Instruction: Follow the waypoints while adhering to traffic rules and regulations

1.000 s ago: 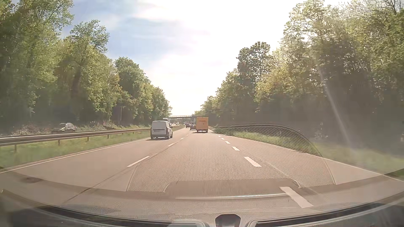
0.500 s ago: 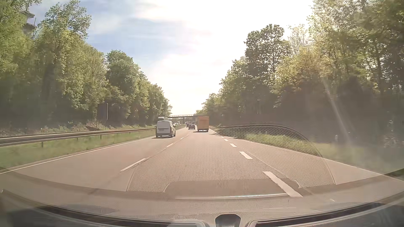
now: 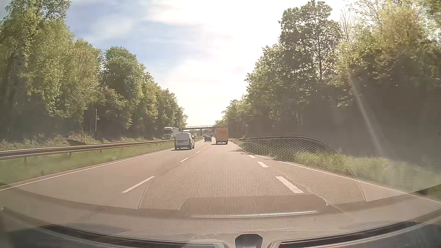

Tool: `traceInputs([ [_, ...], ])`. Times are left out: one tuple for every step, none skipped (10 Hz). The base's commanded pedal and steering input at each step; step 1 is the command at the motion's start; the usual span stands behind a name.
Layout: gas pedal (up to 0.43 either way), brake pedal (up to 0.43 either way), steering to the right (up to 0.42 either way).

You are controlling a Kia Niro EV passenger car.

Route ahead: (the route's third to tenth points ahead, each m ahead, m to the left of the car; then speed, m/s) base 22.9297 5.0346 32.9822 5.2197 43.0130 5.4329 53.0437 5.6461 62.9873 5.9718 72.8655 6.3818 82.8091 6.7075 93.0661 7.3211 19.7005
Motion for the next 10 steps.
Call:
traceInputs([
  [0.087, 0.0, -0.004],
  [0.087, 0.0, -0.004],
  [0.087, 0.0, -0.004],
  [0.087, 0.0, -0.004],
  [0.087, 0.0, -0.004],
  [0.087, 0.0, -0.004],
  [0.087, 0.0, -0.004],
  [0.087, 0.0, -0.004],
  [0.087, 0.0, -0.004],
  [0.087, 0.0, -0.004],
])
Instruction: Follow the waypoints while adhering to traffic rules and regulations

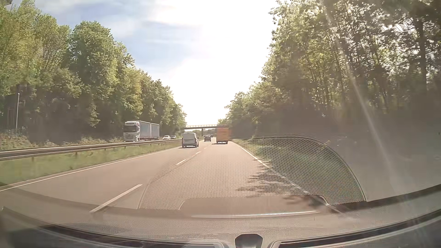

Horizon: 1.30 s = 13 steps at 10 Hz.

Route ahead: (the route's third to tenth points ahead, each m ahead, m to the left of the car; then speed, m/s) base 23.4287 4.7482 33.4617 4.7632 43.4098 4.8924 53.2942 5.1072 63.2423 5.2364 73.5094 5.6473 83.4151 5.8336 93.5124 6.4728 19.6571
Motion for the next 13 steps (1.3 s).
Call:
traceInputs([
  [0.087, 0.0, -0.004],
  [0.087, 0.0, -0.004],
  [0.087, 0.0, -0.004],
  [0.087, 0.0, -0.004],
  [0.087, 0.0, -0.004],
  [0.087, 0.0, -0.004],
  [0.087, 0.0, -0.004],
  [0.087, 0.0, -0.004],
  [0.087, 0.0, -0.004],
  [0.087, 0.0, -0.004],
  [0.087, 0.0, -0.004],
  [0.087, 0.0, -0.004],
  [0.087, 0.0, -0.004],
])
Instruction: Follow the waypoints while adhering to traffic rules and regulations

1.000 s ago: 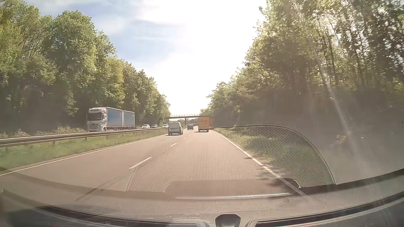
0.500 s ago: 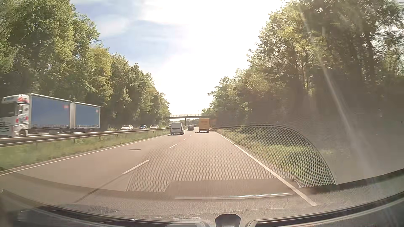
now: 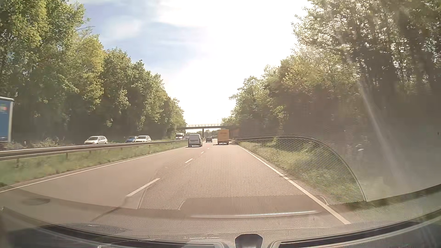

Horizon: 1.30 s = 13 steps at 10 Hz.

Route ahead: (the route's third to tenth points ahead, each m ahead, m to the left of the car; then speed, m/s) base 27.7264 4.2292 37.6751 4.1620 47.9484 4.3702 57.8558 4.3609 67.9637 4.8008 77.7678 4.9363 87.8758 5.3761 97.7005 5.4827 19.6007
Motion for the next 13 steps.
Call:
traceInputs([
  [0.087, 0.0, -0.002],
  [0.087, 0.0, -0.002],
  [0.087, 0.0, -0.002],
  [0.087, 0.0, -0.002],
  [0.087, 0.0, -0.002],
  [0.087, 0.0, -0.002],
  [0.087, 0.0, -0.002],
  [0.087, 0.0, -0.002],
  [0.087, 0.0, -0.002],
  [0.087, 0.0, -0.002],
  [0.087, 0.0, -0.002],
  [0.087, 0.0, -0.002],
  [0.087, 0.0, -0.002],
])
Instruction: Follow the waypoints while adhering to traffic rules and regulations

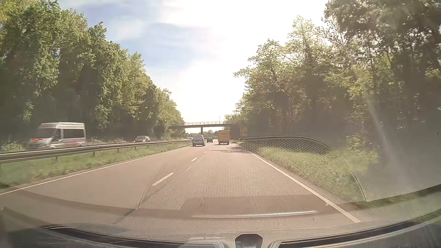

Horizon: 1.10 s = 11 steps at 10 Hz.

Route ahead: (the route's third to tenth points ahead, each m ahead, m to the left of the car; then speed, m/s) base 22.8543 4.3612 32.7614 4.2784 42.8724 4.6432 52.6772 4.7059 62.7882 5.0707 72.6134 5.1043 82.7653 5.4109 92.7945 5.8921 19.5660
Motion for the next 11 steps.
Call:
traceInputs([
  [0.087, 0.0, -0.002],
  [0.087, 0.0, -0.002],
  [0.087, 0.0, -0.002],
  [0.087, 0.0, -0.002],
  [0.087, 0.0, -0.002],
  [0.087, 0.0, -0.001],
  [0.087, 0.0, -0.001],
  [0.087, 0.0, -0.001],
  [0.087, 0.0, -0.001],
  [0.087, 0.0, -0.001],
  [0.087, 0.0, -0.001],
])
